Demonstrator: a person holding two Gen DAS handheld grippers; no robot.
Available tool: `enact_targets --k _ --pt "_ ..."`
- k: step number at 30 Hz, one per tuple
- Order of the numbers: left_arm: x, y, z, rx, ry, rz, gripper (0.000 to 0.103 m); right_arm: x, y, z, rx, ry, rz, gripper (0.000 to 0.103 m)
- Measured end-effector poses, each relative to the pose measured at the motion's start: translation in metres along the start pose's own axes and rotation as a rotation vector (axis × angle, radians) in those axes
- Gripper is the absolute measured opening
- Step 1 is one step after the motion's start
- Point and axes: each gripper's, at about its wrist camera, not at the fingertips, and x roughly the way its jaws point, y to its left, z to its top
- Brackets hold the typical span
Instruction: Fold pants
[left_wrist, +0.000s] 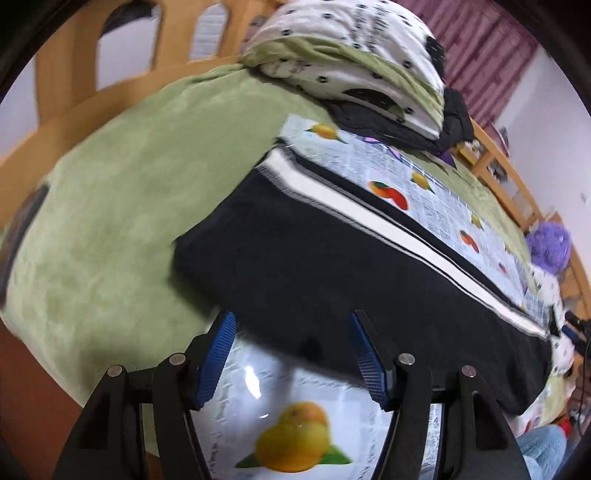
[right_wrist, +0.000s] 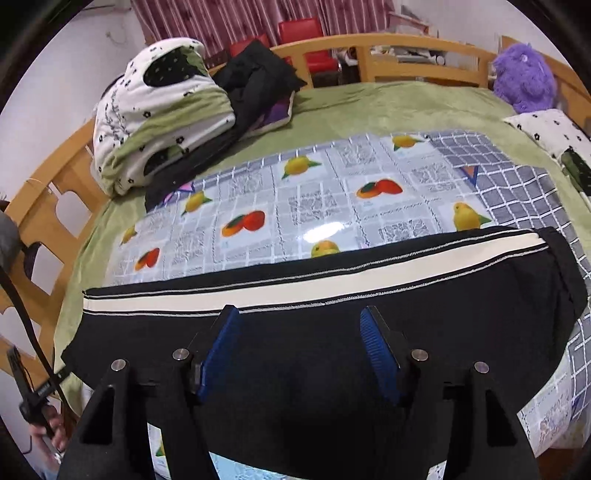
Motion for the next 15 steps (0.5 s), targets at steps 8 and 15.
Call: enact_targets --k 8,15 --pt "0.034 0.046 0.004 -0.122 -0.013 -0.022 0.058 -0.014 0.035 -0.018 -0.051 -0.025 0.025 0.067" --pt "0.061 0.053 0.029 -0.173 -0.09 -0.025 0.045 0.01 0.041 -0.043 -0.05 -0.007 0.055 0.067"
